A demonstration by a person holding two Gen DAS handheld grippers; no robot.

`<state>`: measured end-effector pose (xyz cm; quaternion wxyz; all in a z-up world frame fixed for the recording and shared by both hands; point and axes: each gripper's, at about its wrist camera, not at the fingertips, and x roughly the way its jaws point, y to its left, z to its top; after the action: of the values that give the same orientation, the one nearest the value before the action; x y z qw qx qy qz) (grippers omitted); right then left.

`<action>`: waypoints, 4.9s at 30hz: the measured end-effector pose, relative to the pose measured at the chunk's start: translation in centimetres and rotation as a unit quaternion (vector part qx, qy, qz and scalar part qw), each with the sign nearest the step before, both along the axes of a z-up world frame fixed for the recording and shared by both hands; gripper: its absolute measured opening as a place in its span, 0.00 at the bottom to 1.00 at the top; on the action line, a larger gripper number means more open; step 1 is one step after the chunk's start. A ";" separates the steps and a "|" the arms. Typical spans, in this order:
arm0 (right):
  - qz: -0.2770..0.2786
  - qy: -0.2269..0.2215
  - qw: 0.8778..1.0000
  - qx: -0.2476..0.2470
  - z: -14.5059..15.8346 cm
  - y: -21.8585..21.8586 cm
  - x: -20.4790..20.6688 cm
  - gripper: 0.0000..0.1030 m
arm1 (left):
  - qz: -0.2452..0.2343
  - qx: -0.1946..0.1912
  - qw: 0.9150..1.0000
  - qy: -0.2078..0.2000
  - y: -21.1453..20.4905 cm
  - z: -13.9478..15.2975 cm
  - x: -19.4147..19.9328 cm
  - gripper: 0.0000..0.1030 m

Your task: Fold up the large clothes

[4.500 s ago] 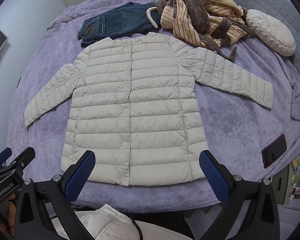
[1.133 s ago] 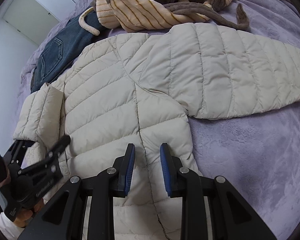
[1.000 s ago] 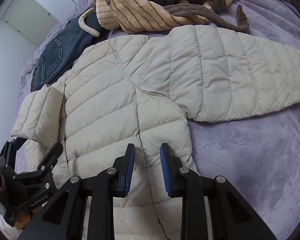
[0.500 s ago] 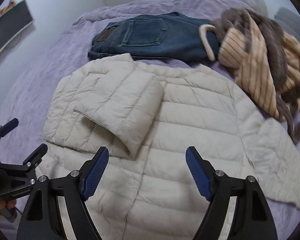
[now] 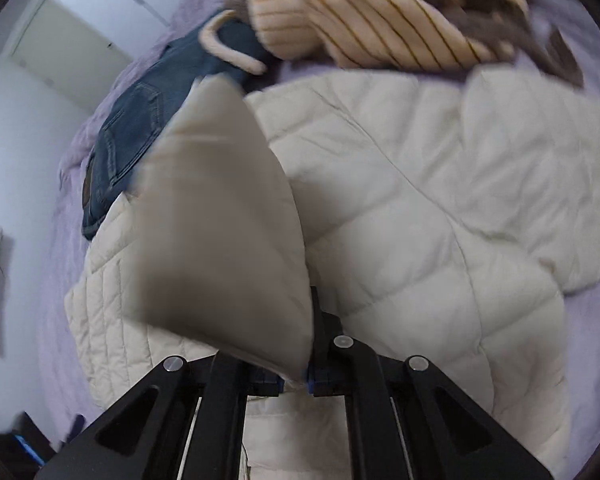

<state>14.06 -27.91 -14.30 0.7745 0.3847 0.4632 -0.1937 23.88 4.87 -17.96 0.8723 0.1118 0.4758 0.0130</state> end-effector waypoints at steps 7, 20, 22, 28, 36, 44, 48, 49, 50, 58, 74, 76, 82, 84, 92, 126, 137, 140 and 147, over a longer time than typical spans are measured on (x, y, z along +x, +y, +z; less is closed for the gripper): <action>-0.004 -0.019 0.999 0.029 -1.2 -0.5 -0.1 0.07 | -0.056 -0.121 0.990 0.050 3.0 2.6 2.5 1.00; 0.002 -0.026 0.999 0.038 -1.7 -0.1 -0.3 0.08 | -0.055 -0.276 0.949 0.143 -1.7 -0.3 14.4 0.20; 0.003 -0.032 0.998 0.051 -1.7 0.5 0.1 0.08 | -0.070 -0.252 0.957 0.126 -1.6 -0.2 14.7 0.20; 0.008 -0.036 0.998 0.047 -2.3 2.5 2.0 0.09 | -0.072 -0.229 0.962 0.128 -1.0 -1.4 15.4 0.20; 0.014 -0.020 0.999 0.035 -1.5 0.6 0.0 0.20 | -0.076 -0.208 0.969 0.108 -1.3 -1.6 14.8 0.20; -0.031 -0.021 0.997 -0.066 4.4 -0.3 -4.2 0.31 | -0.084 -0.186 0.974 0.100 -1.9 -1.0 14.6 0.20; 0.022 -0.015 0.995 -0.097 4.4 0.1 -2.2 0.31 | -0.078 -0.171 0.977 0.098 -2.0 -0.7 14.3 0.20; 0.033 -0.001 0.995 -0.097 3.5 0.1 -1.5 0.31 | -0.076 -0.168 0.978 0.097 -2.0 -0.3 14.2 0.20; 0.039 0.021 0.994 -0.099 2.2 -0.1 -0.9 0.31 | -0.073 -0.168 0.978 0.095 -1.7 0.2 14.1 0.20; 0.026 0.040 0.995 -0.086 -0.7 -1.5 -0.8 0.26 | -0.075 -0.197 0.977 0.043 1.2 5.7 11.5 0.20; -0.032 0.130 0.970 -0.205 2.3 -5.1 -4.8 0.29 | -0.122 -0.099 0.982 0.100 -4.6 -0.2 5.7 0.20; -0.048 0.110 0.979 -0.167 2.7 -5.8 -6.5 0.32 | -0.124 -0.089 0.984 0.092 -4.7 0.8 5.2 0.20; -0.042 0.085 0.986 -0.134 3.8 -5.6 -10.2 0.51 | -0.140 -0.061 0.985 0.084 -7.0 3.5 2.7 0.20; -0.046 0.079 0.989 -0.117 3.9 -5.6 -11.5 0.52 | -0.143 -0.069 0.983 0.092 -8.0 4.1 1.7 0.20; -0.055 0.068 0.993 -0.074 4.3 -5.6 -15.4 0.60 | -0.146 -0.155 0.965 0.156 -12.3 4.1 -1.7 0.20; -0.219 -0.082 0.966 0.111 1.1 -20.7 -25.9 0.86 | -0.186 -0.163 0.950 0.189 -24.8 3.7 -6.5 0.99; -0.269 -0.158 0.938 0.152 -1.1 -26.4 -25.2 0.86 | -0.154 -0.182 0.954 0.182 -25.4 4.0 -6.9 0.99; -0.280 -0.179 0.927 0.172 -1.7 -27.6 -24.3 0.86 | -0.154 -0.180 0.956 0.174 -25.5 4.3 -6.8 0.99; -0.322 -0.233 0.881 0.257 -3.2 -28.5 -23.6 0.30 | -0.154 -0.168 0.963 0.144 -24.4 5.2 -5.9 0.99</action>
<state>-9.52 -56.45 -17.47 0.6286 0.7326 0.1534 -0.2112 17.99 -19.52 -12.71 0.7922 0.0367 0.5689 -0.2178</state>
